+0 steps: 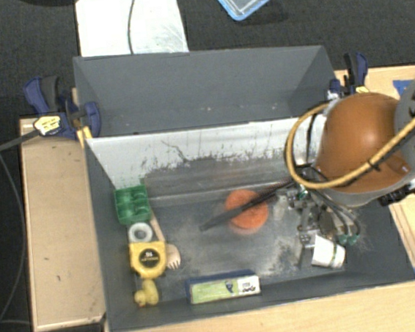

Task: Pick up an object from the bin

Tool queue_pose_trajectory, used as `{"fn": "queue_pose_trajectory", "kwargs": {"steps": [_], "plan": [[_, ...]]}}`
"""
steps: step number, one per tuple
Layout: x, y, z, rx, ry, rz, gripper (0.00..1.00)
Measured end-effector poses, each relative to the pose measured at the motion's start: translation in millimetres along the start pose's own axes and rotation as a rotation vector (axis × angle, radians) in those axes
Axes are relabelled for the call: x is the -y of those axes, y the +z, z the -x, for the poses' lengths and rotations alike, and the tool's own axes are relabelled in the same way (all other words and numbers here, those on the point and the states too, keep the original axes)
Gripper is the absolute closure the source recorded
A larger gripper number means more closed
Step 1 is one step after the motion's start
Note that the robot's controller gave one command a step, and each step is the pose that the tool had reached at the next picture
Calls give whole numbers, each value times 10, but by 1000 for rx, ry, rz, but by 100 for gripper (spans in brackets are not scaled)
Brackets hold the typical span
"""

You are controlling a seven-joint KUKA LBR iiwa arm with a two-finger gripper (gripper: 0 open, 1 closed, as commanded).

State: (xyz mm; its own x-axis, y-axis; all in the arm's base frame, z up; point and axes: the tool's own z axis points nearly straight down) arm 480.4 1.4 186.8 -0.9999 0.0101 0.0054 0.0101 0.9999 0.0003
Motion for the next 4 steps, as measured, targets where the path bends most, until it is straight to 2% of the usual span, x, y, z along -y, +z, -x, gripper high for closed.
{"fn": "queue_pose_trajectory", "kwargs": {"steps": [1, 2, 3, 4], "plan": [[-2, -30, 21, 8, 0, 0, 0], [-444, 437, 685, 15, -39, 1, 0], [-925, 790, 527, 14, -302, -3, 0], [-668, 933, 643, 16, -286, -1, 0]]}}
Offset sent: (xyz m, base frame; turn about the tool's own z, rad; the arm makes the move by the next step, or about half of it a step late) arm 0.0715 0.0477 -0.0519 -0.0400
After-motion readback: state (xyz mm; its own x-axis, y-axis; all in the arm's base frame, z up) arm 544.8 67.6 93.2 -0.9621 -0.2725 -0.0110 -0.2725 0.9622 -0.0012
